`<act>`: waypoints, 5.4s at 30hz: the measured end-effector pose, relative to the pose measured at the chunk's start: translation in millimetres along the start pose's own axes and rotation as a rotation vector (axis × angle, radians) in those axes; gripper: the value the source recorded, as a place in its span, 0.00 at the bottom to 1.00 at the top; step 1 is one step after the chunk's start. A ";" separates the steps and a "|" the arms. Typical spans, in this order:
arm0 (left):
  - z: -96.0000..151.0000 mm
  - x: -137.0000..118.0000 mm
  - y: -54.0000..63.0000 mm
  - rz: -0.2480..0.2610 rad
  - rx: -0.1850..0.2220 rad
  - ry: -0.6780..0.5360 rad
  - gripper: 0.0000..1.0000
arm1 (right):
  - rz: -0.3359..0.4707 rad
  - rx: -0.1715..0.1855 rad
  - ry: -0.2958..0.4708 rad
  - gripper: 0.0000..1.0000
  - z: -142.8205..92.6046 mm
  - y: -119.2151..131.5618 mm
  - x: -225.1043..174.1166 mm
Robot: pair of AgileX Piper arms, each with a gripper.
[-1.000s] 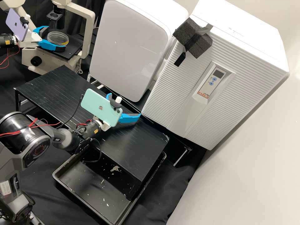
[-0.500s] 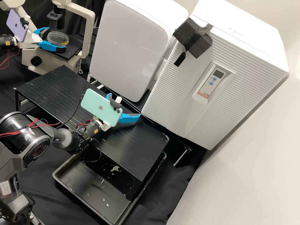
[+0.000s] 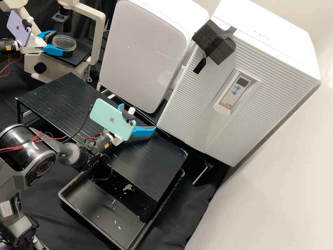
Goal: Place the petri dish on the bench
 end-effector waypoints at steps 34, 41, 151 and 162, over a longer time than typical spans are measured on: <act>9.3 -16.2 -6.9 0.000 -0.024 -0.027 0.00 | 0.000 0.000 0.000 1.00 0.0 0.0 0.0; 39.4 -34.2 -6.7 -0.033 -0.040 -0.111 0.00 | 0.000 0.000 0.000 1.00 0.0 0.0 0.0; 237.6 -10.4 -82.9 -0.325 0.062 -0.753 1.00 | 0.000 0.000 0.000 1.00 0.0 0.0 0.0; 195.0 -46.2 -62.1 -0.277 0.031 -0.672 1.00 | 0.000 0.000 0.000 1.00 0.0 0.0 0.0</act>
